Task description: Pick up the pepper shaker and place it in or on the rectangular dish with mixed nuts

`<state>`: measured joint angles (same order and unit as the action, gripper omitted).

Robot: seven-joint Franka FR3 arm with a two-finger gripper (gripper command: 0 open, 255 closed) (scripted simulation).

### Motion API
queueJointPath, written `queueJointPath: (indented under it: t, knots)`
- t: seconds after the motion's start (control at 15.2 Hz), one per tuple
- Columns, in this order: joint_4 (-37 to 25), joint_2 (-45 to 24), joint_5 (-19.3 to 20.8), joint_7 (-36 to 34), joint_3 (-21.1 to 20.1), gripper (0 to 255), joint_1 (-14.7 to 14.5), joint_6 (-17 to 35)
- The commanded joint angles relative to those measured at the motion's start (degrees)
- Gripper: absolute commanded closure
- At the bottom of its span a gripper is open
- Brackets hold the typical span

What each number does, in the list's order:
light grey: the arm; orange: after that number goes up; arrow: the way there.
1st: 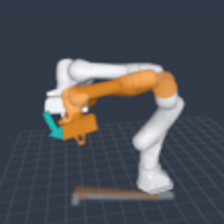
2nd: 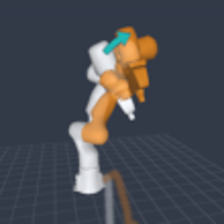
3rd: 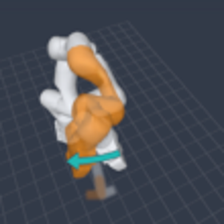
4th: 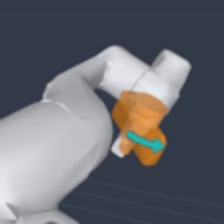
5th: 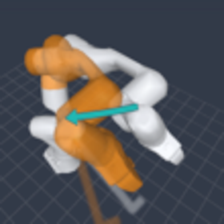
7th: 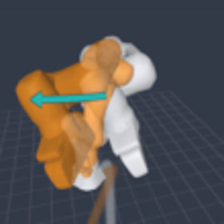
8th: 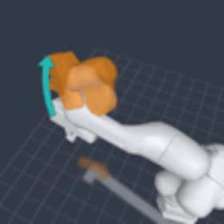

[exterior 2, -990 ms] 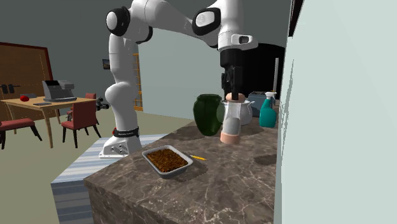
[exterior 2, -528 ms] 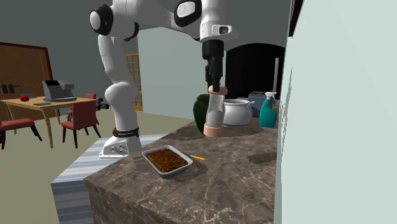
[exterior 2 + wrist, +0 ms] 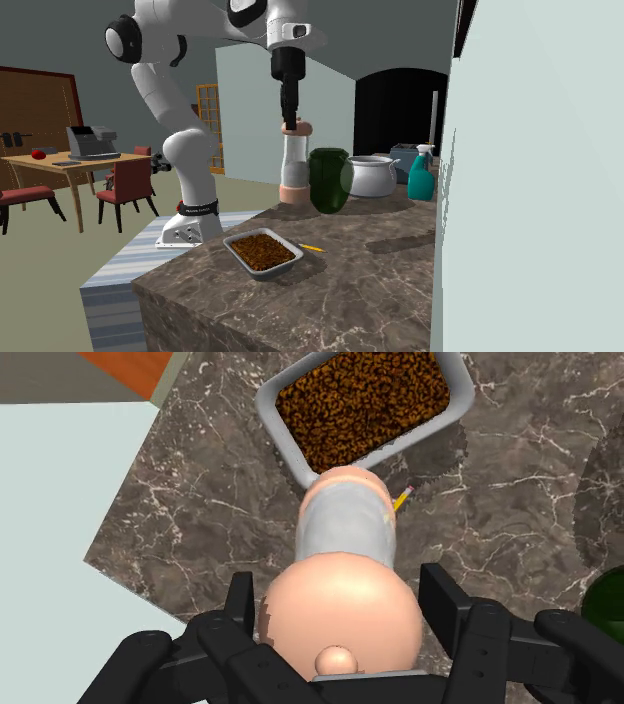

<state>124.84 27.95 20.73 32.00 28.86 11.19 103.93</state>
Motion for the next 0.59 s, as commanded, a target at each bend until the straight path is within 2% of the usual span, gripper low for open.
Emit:
queueJointPath:
  t: [0.0, 0.33, 0.53]
  knots:
    - [2.29, 4.53, 1.45, 0.12, -0.89, 255, 1.35, -2.12]
    - [5.91, 14.36, 4.10, 2.26, -2.20, 255, 5.00, -7.88]
    - [7.77, 15.31, 4.61, 2.20, -1.93, 255, 5.45, -6.94]
